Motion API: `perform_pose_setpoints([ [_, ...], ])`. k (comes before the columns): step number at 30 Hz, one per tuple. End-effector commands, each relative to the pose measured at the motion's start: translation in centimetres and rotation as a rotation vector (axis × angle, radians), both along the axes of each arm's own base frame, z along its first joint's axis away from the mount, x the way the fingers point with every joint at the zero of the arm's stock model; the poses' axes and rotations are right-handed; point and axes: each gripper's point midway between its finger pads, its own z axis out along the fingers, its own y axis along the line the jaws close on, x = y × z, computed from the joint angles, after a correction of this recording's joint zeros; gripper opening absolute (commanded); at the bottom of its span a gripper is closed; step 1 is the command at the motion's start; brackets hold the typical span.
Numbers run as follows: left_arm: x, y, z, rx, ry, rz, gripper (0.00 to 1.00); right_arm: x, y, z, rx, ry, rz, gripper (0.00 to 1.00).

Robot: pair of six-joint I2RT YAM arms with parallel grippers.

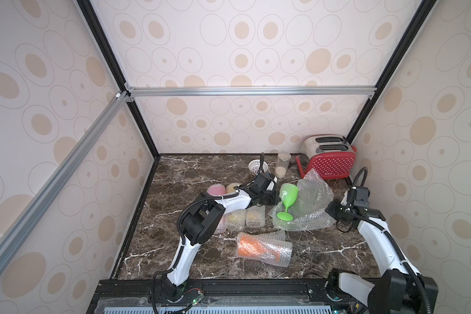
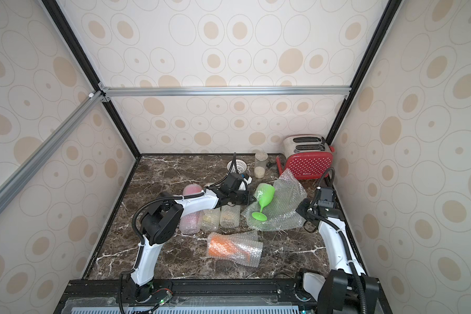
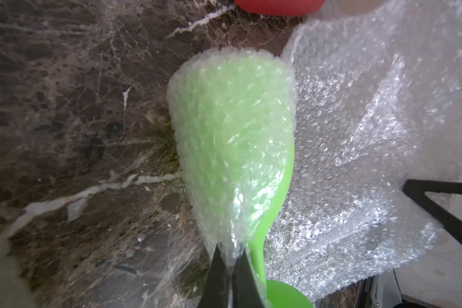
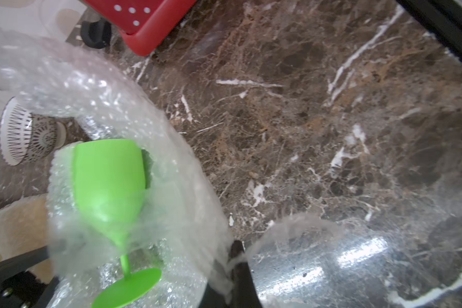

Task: Unpack wine glasses from bubble wrap
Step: Unwrap the bubble wrap at the center of the board.

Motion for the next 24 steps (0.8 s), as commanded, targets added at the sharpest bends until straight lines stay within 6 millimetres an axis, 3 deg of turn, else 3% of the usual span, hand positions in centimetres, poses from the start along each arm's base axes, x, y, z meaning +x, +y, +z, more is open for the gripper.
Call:
perform_pose_setpoints([
  [1, 0.5, 0.1, 2.7, -0.081, -0.01, 0.032, 0.04, -1.0, -1.0, -0.8, -0.023, 0.038, -0.049, 0.01],
  [7, -0.1, -0.1, 2.6, -0.093, 0.009, -0.001, 0.11, -1.1, -1.1, -1.3, -0.028, 0.065, -0.037, 0.06],
  [12, -0.5, -0.6, 2.9, -0.093, 0.015, -0.054, 0.3, -0.7, -0.4, -1.3, -0.003, 0.07, 0.018, 0.16],
  [18, 0.6, -0.3, 4.0, 0.006, -0.056, -0.068, 0.49, -0.9, -0.4, -0.1, -0.025, 0.074, 0.04, 0.43],
  [24, 2.1, -0.6, 4.7, 0.083, -0.116, -0.074, 0.52, -1.3, -2.2, 2.5, -0.149, 0.071, 0.026, 0.65],
])
